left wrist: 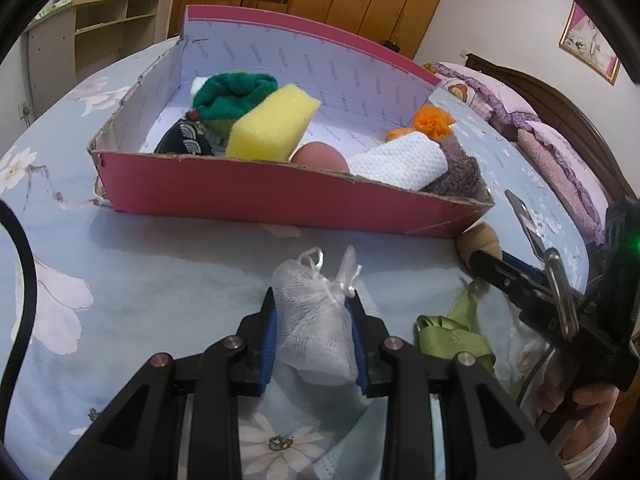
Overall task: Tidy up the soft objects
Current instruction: 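Grasp the white mesh bag with the left tool while the right tool grasps the beige sponge, then carry the mesh bag and beige sponge into the box and release both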
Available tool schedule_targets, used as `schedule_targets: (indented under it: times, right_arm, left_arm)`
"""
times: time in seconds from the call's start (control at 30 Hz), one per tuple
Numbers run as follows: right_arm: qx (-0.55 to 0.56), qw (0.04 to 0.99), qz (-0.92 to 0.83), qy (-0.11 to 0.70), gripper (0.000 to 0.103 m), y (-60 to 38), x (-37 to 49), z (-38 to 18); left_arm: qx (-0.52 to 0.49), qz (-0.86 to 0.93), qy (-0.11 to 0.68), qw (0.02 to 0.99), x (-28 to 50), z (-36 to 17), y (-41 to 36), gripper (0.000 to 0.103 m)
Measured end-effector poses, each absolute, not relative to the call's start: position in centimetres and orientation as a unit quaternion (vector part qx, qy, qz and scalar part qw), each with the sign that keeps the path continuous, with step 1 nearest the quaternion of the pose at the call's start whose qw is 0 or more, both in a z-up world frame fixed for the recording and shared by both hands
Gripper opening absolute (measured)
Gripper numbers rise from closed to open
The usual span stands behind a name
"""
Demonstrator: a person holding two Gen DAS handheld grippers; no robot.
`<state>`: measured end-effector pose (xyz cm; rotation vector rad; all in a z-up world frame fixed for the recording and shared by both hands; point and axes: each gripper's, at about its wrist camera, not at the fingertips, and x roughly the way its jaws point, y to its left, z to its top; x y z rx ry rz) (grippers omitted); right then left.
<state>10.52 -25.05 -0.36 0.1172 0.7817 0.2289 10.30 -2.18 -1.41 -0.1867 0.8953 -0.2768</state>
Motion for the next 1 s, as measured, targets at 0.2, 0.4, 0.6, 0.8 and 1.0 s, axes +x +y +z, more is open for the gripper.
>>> schedule_targets:
  times: [0.2,0.4,0.6,0.8,1.0]
  right_arm:
    - [0.095,0.909,0.096,0.395,0.04,-26.4,11.2,-1.0]
    - [0.075,0.92,0.1,0.371,0.032,-25.6,9.7,0.5]
    - [0.104,0.928,0.115,0.339,0.032,-25.9,8.0,2.8]
    - [0.094,0.935,0.128,0.316,0.032,-25.0,7.2,4.9]
    - [0.078,0.937,0.147,0.306,0.032,-23.2,7.2,6.0]
  left_arm:
    - [-0.095,-0.136,0.429,0.888,10.1,-1.6,-1.7,0.032]
    - [-0.102,-0.141,0.424,0.889,9.2,-0.9,-1.1,0.032]
    - [-0.116,-0.137,0.403,0.898,7.9,0.6,0.2,0.032]
    - [-0.127,-0.133,0.385,0.904,6.9,2.1,1.3,0.032]
    - [-0.121,-0.133,0.369,0.912,6.6,3.4,1.4,0.032]
